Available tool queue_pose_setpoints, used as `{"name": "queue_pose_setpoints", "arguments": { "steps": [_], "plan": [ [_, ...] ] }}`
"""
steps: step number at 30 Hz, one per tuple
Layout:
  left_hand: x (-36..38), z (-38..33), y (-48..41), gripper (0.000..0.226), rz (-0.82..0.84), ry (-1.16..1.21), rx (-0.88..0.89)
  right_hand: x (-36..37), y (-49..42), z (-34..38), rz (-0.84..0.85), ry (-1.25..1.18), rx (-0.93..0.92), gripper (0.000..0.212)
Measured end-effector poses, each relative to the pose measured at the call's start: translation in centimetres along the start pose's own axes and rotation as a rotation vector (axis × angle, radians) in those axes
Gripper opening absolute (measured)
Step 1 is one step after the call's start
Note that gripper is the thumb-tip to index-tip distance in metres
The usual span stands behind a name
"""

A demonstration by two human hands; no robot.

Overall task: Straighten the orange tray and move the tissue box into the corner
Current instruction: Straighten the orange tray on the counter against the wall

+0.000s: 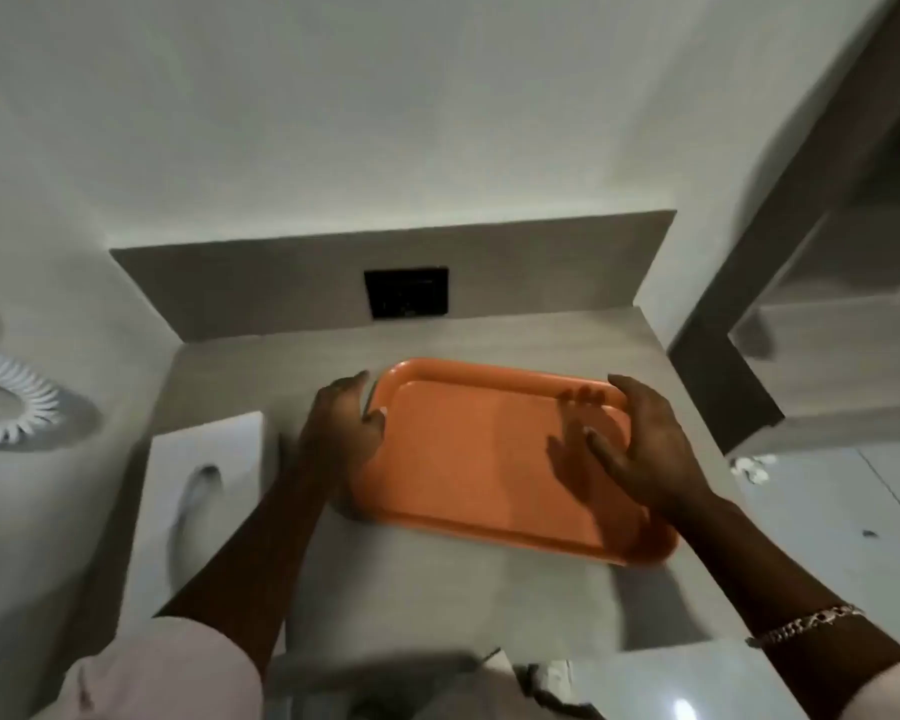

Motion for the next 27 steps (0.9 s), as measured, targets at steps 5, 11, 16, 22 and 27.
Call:
{"name": "queue_pose_setpoints", "arguments": {
  "steps": [5,11,16,22,27],
  "plan": [
    [0.3,0.9,0.0,0.047,-0.094,0.141,-0.238,-0.1,2.5,-2.3,-0.079,-0.173,0.083,0.055],
    [0.6,1.1,0.2,0.012,-0.096,0.201,-0.336,0.9,4.4,-5.3,-0.149,-0.182,0.34,0.052],
    [0.5,1.6,-0.4,0.045,-0.085,0.242,-0.316,1.1,4.1,-5.9,-0.171,-0.176,0.365,0.016],
    [-0.7,1.7,-0.6,0.032,-0.136,0.236,-0.321,0.3,1.5,-5.4,-0.097,-0.141,0.317,0.019],
    [-1.6,2.0,-1.2,0.034,-0.164,0.262,-0.336,-0.6,-2.5,-4.4,-0.077,-0.066,0.25,0.024]
  ]
}}
Point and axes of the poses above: each hand's wrist, its own y-axis away from the middle knuckle, its own x-axis out of the palm, z = x × y, the point moved 6 cm from there along -y, towards the middle knuckle, and after that the axes turned 9 degrees about y, right-handed, at the moved point
